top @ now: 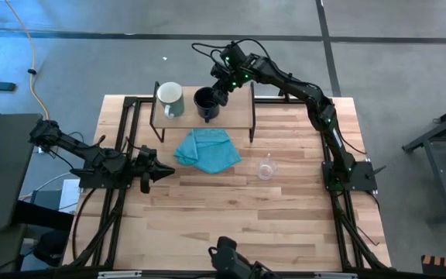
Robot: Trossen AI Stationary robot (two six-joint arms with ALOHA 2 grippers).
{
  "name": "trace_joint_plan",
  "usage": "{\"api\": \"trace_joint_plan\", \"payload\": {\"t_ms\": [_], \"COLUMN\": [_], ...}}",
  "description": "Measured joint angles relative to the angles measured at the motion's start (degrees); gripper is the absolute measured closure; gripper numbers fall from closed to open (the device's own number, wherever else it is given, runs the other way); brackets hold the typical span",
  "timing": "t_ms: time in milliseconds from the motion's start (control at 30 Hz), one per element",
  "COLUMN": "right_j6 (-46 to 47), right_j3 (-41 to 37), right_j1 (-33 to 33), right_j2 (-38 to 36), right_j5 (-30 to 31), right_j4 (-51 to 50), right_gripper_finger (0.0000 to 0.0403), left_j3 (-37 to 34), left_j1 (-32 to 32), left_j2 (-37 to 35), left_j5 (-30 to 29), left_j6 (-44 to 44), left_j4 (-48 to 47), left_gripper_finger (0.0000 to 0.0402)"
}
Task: Stack small to large cups/mugs on shelf
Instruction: Put the blue mug on the shelf, then put the transparent mug on the shelf
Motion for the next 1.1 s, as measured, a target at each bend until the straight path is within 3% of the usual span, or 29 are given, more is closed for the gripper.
{"api": "trace_joint_plan", "payload": {"t_ms": [1100], "right_j6": [-3.35], "right_j3": [3.85], "right_j1": [0.47], "right_j2": [-2.35], "right_j5": [0.0], "right_j4": [-1.92], "right_gripper_finger": [0.0249], "left_j3": [0.0], "left_j1": [0.0], "left_j2": [0.0], "left_j5": [-1.09], "left_j6": [-0.13], "left_j4": [0.02], "left_gripper_finger": [0.0376]}}
